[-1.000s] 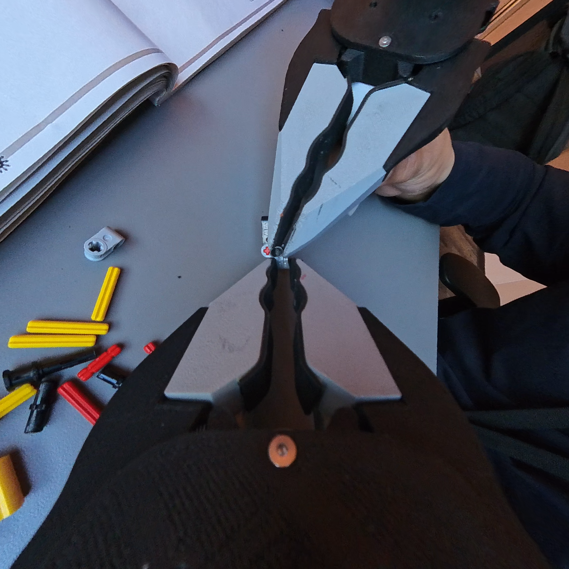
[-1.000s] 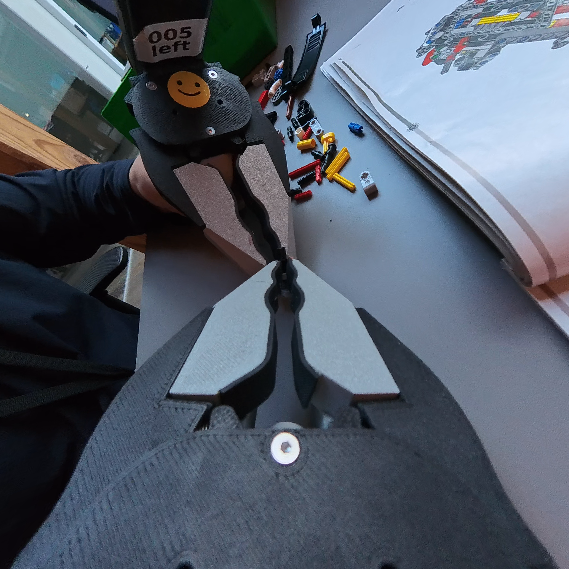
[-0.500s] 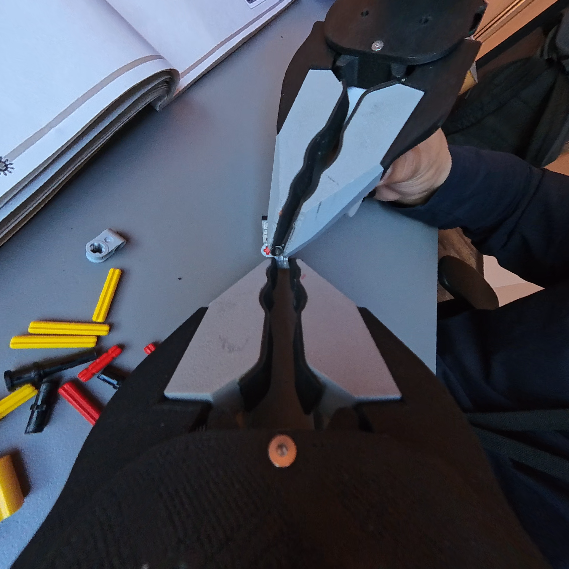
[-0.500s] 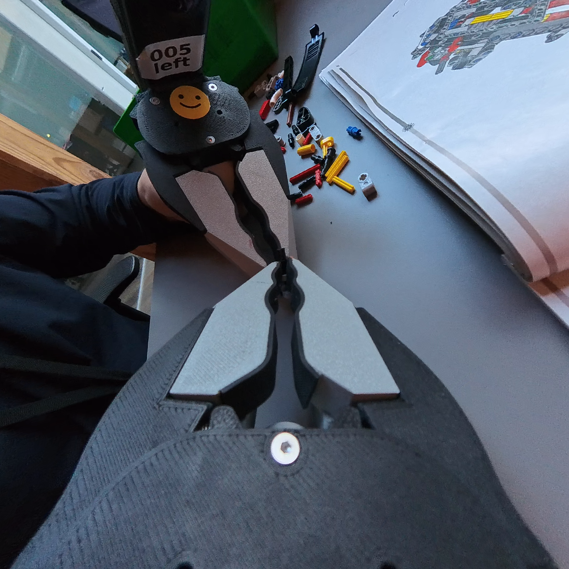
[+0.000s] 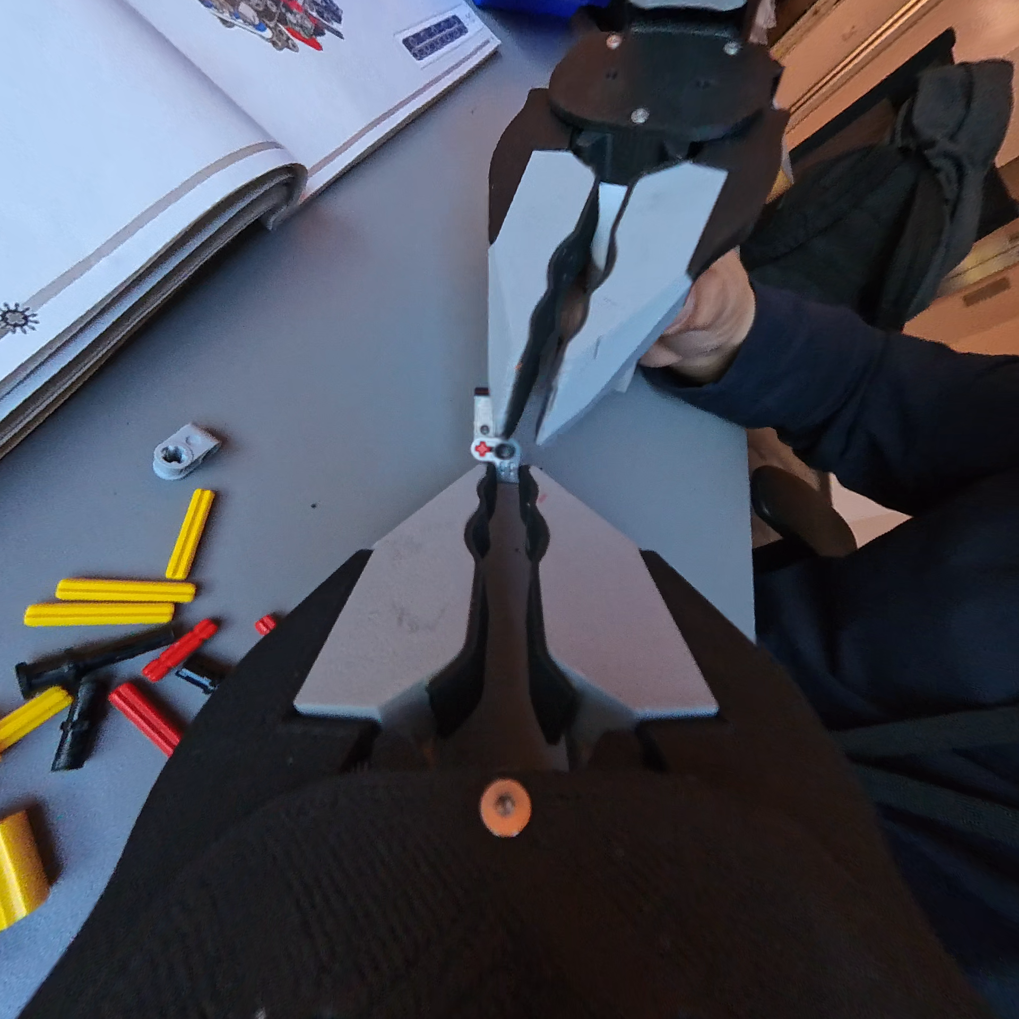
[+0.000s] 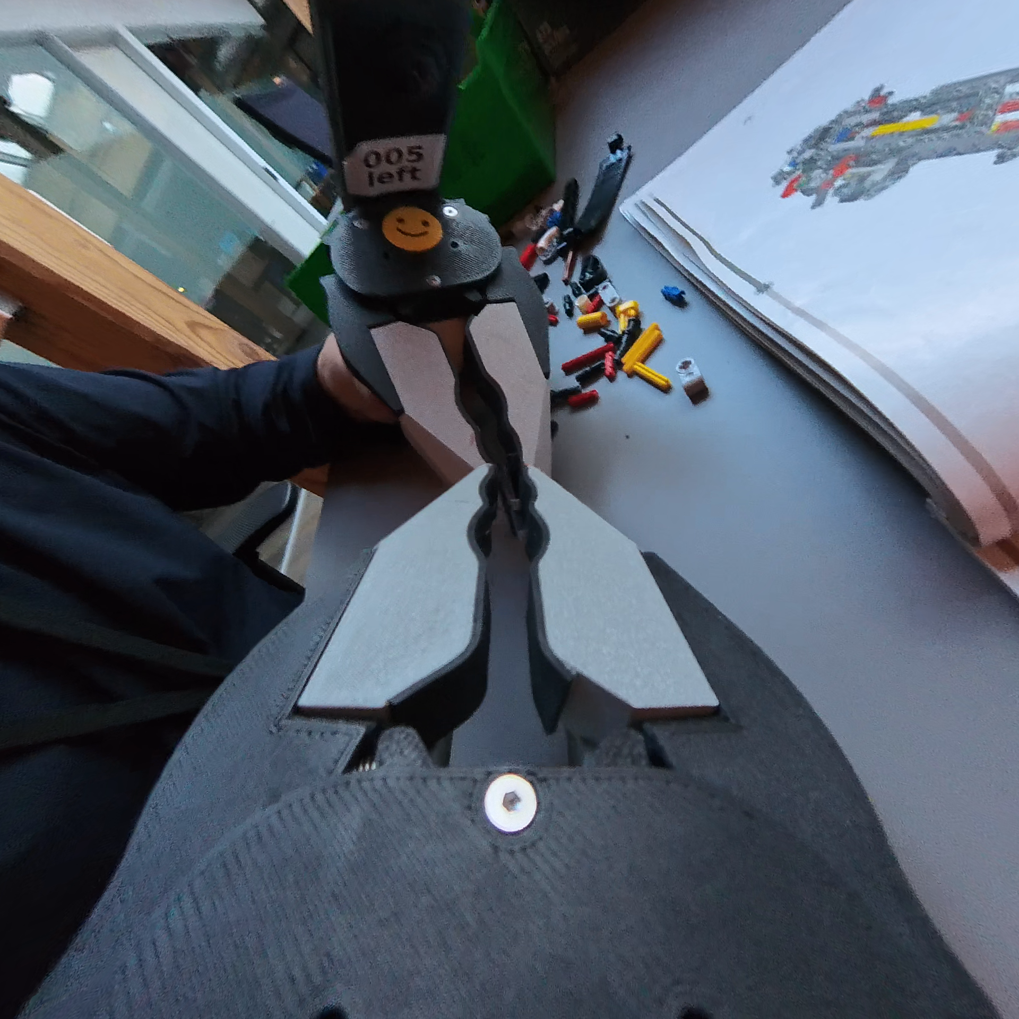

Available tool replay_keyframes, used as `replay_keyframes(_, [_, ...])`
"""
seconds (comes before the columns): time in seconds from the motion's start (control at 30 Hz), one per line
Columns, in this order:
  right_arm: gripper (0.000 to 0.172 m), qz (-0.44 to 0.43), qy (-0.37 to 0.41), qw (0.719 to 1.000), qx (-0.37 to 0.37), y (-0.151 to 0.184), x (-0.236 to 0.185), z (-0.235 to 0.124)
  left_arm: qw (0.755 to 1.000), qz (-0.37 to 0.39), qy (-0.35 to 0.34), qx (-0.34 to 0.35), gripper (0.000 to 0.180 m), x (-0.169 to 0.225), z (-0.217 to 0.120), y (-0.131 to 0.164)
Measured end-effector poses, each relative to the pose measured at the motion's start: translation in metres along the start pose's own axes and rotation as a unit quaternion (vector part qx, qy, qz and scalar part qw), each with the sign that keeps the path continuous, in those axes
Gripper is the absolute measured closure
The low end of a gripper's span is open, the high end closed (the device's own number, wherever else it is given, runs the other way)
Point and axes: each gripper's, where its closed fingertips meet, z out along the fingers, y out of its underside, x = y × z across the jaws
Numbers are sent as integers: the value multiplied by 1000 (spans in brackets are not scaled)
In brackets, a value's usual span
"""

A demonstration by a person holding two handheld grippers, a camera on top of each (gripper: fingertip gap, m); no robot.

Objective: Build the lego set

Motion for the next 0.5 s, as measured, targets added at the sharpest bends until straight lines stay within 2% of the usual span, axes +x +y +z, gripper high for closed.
replay_keyframes(0.1, [171, -7, -20, 999, 28, -8, -7, -6, 998, 35, -31, -34, 174, -3, 3, 9])
replay_keyframes(0.2, [165, -32, -15, 998, 42, -13, -9, -15, 997, 60, -32, -31, 174, 5, 2, 8])
replay_keyframes(0.33, [155, -109, -14, 993, 53, -20, -26, -25, 997, 10, 75, 23, 175, 29, -11, -8])
replay_keyframes(0.5, [149, -235, 35, 971, 23, -15, -37, -34, 978, -61, 191, 65, 174, 42, -28, -19])
